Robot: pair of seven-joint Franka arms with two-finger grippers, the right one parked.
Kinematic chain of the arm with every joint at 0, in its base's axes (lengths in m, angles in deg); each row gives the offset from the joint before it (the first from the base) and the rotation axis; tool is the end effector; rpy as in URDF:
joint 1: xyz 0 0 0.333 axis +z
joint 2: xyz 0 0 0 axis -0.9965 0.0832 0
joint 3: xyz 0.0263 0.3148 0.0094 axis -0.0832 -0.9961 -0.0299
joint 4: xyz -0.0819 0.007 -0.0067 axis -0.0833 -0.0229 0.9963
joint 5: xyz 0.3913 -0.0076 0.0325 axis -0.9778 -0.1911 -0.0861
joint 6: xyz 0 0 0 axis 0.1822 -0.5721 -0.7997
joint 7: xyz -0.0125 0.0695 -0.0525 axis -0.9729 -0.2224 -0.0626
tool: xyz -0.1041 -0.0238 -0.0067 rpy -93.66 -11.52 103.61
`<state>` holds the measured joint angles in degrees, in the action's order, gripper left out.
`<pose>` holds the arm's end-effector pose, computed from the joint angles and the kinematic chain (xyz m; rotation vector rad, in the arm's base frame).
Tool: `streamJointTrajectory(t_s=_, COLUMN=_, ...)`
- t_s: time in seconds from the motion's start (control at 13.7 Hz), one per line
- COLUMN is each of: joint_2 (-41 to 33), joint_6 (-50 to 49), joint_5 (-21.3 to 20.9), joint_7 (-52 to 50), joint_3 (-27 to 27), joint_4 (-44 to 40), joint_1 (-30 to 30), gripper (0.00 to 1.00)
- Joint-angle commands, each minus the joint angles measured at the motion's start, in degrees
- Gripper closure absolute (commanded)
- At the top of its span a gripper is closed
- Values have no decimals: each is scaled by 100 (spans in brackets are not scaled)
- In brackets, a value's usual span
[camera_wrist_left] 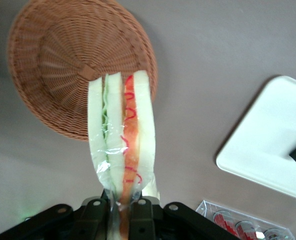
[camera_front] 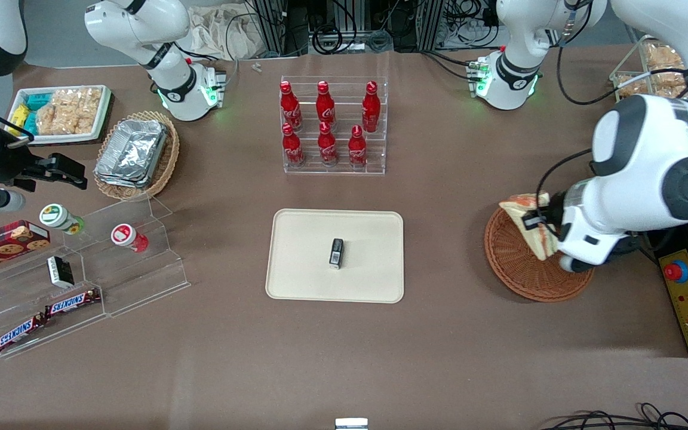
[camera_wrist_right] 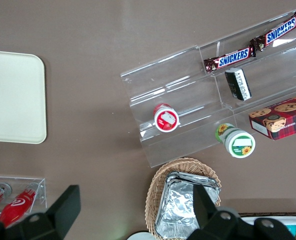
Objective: Place sandwich from basket to tray
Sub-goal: 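Carry the sandwich with the left gripper over to the cream tray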
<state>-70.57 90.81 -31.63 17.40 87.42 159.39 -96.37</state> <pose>0.6077 -0.1505 0.4778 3.0711 0.4929 -0.4273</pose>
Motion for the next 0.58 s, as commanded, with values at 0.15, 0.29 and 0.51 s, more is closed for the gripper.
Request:
streamJointTrajectory(t_s=0.15, joint_2=213, joint_6=100, joint_5=-114, joint_7=-92, joint_3=574, joint_4=-462, joint_1=-134, gripper=94)
streamJointTrajectory(t_s=0.29, joint_2=266, joint_6=723, joint_5=-123, joint_7=-92, joint_3=760, joint_4=-409, joint_1=-317, gripper=94)
streamJointTrajectory(t_s=0.51, joint_2=854, joint_6=1233, joint_5=-122, joint_7=-267, joint_3=751, joint_4=-514, joint_1=-949, gripper=94)
